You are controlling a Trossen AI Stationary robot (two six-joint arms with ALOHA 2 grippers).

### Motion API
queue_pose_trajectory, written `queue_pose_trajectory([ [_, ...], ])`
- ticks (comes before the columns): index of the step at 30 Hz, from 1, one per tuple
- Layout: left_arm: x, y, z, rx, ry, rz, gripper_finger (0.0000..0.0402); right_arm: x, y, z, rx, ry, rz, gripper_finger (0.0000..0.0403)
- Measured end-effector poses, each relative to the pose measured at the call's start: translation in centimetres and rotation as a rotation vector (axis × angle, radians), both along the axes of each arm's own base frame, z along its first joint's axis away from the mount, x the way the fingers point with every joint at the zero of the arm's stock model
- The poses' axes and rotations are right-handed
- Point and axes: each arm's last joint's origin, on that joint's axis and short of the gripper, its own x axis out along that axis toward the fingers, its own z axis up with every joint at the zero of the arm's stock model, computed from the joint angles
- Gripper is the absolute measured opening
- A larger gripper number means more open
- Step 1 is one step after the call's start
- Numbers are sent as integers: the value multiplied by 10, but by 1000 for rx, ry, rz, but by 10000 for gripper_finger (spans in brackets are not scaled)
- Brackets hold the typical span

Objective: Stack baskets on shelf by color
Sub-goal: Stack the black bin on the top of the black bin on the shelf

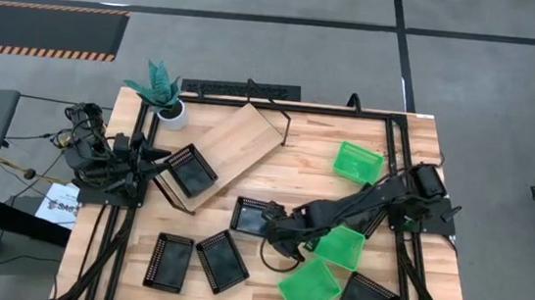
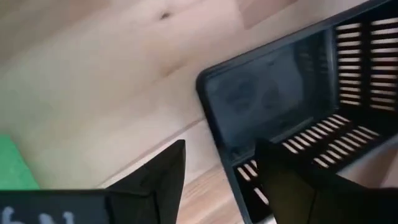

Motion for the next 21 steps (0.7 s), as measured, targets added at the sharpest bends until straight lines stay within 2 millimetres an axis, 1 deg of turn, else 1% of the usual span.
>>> queue_pose_trajectory([
  [3,0,0,0,0,0,0,199,6,-1,-3,9,-26,-12,205],
  [7,0,0,0,0,0,0,199,7,-4,-17,-5,26,-22,175],
  [10,0,0,0,-12,-3,0,199,10,-5,-26,-7,41,-39,138],
  [13,0,0,0,-17,-4,-1,199,9,-4,-27,13,43,-99,87],
  [16,0,0,0,-17,-4,-1,199,7,-2,-23,45,31,-169,25],
  [17,0,0,0,-17,-4,0,199,6,-2,-18,58,32,-192,15],
  [21,0,0,0,-19,-6,0,199,8,-1,10,124,-23,-306,19],
])
